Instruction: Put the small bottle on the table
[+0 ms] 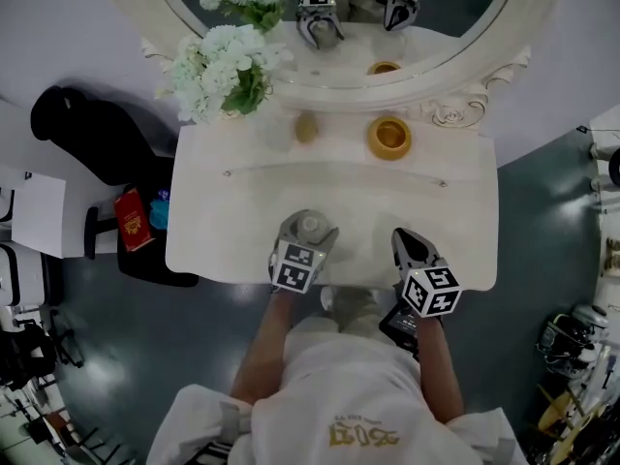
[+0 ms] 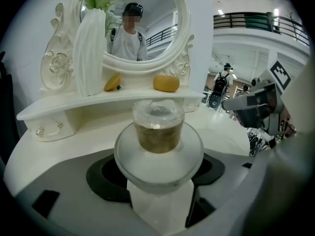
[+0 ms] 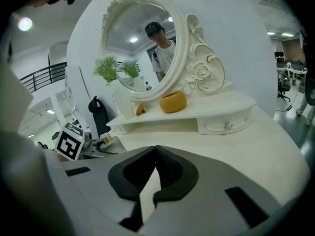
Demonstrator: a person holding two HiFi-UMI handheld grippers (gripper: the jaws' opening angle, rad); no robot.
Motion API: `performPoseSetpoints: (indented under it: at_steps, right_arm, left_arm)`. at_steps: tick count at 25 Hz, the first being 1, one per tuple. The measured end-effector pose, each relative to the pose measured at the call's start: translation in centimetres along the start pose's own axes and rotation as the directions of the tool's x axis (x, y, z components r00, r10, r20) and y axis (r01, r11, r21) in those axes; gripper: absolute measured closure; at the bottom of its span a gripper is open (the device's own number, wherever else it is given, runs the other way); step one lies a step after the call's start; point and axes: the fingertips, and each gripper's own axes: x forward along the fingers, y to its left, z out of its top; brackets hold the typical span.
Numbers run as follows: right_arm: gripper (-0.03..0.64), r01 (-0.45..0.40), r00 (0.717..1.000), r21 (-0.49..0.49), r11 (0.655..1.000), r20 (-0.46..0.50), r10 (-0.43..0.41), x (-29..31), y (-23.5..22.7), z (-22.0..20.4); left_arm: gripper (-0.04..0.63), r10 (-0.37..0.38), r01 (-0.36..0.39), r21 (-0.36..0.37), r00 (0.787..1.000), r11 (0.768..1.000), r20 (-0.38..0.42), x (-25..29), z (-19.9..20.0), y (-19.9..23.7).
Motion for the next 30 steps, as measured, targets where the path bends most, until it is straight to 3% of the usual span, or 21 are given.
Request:
performPoseSetpoints:
  at_steps: [30]
  right_arm:
    - [0.604,0.017,0.999,0.009,1.0,-0.032,-0.016,1.0,-1.9,-0.5]
  left_arm:
    - [0.247,0.029,-0.023,0.132,0.999,0.991,-0.046,3.5,-1.0,0.3]
